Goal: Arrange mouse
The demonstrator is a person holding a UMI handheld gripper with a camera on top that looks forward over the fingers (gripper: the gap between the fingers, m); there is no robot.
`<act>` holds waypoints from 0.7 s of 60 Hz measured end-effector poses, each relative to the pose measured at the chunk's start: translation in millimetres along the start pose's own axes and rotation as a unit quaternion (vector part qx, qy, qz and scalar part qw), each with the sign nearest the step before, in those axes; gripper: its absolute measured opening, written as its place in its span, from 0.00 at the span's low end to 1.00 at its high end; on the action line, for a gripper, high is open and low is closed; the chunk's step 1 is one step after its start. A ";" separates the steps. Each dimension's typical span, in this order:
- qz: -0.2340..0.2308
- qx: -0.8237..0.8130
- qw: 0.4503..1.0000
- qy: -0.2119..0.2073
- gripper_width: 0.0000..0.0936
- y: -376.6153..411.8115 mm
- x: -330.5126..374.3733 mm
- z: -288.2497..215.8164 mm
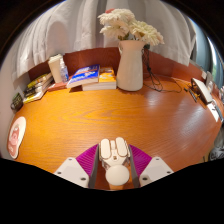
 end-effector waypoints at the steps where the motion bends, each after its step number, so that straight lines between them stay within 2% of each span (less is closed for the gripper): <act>1: 0.001 0.003 1.000 0.000 0.54 1.9 -1.5 0.2; 11: 0.005 0.002 1.000 0.023 0.40 3.3 -4.3 1.4; 19: 0.014 -0.009 0.999 0.038 0.40 3.0 -5.3 -1.4; 23: 0.034 -0.015 0.998 0.041 0.40 2.1 3.1 -11.4; 29: 0.046 -0.034 0.998 -0.004 0.40 19.6 36.3 -60.3; 36: 0.050 -0.055 0.993 -0.091 0.40 68.0 103.8 -142.8; 42: 0.031 -0.048 0.987 -0.152 0.40 133.0 155.0 -198.5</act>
Point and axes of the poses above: the point between the fingertips, and its own axes, seen from behind it with the camera up: y to the left, z down, x backward, against the way the camera looks, the point moved 3 cm from there along x, backward, against the way the camera looks, and after that the axes turned 6 degrees about y, right-handed, at the moved point
